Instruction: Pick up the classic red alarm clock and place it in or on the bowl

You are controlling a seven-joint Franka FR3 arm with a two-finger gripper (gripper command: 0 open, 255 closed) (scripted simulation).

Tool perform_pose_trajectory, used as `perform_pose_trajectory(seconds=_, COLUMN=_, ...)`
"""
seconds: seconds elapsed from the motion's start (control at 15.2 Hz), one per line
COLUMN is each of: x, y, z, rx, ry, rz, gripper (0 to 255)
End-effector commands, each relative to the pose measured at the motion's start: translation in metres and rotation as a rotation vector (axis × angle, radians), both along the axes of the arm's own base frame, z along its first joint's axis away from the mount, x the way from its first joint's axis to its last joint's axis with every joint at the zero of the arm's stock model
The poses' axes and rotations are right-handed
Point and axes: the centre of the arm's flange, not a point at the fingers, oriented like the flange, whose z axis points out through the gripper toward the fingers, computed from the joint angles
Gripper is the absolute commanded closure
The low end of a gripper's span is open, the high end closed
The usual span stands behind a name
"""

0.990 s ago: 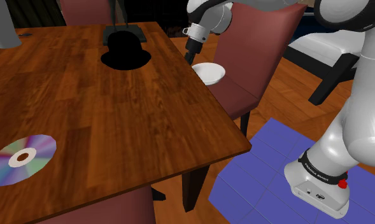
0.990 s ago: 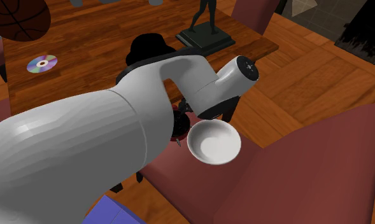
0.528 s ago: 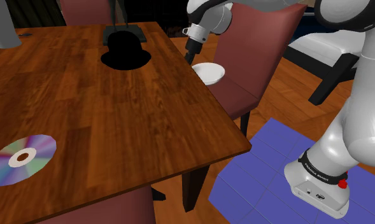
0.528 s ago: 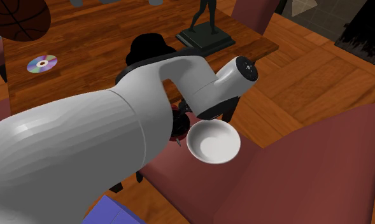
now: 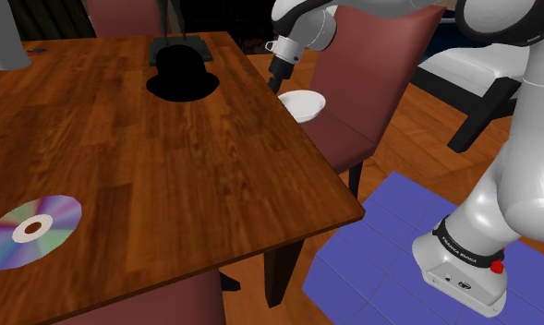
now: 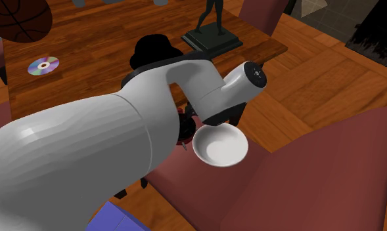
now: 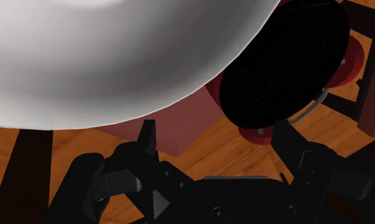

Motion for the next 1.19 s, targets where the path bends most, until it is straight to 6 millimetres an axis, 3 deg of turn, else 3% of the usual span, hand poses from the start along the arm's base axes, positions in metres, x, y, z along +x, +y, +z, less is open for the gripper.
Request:
perform_pose_trajectory(seconds=0.0, x=0.002, y=0.017, z=-0.037, rx=-0.008, ry=0.040, rz=-0.005, gripper=255)
perform_pose_trajectory(seconds=0.2, x=0.000, y=0.008, z=-0.040, rx=-0.008, ry=0.041, rz=-0.005, gripper=255)
perform_pose_trajectory(seconds=0.33, x=-0.003, y=0.017, z=-0.047, rx=-0.008, ry=0.041, rz=-0.005, gripper=255)
perform_pose_trajectory(seconds=0.4, x=-0.007, y=0.005, z=-0.048, rx=-0.008, ry=0.041, rz=-0.005, gripper=255)
perform_pose_trajectory(seconds=0.46, x=0.003, y=0.023, z=-0.032, rx=-0.008, ry=0.040, rz=-0.002, gripper=255)
perform_pose_trajectory(seconds=0.73, x=0.003, y=0.023, z=-0.011, rx=-0.008, ry=0.040, rz=-0.002, gripper=255)
perform_pose_trajectory(seconds=0.79, x=0.005, y=0.014, z=-0.011, rx=-0.014, ry=0.023, rz=-0.018, gripper=255)
perform_pose_trajectory(seconds=0.86, x=0.005, y=0.014, z=-0.011, rx=-0.014, ry=0.023, rz=-0.018, gripper=0)
perform_pose_trajectory(seconds=1.12, x=-0.005, y=0.065, z=-0.001, rx=-0.019, ry=-0.009, rz=0.055, gripper=0)
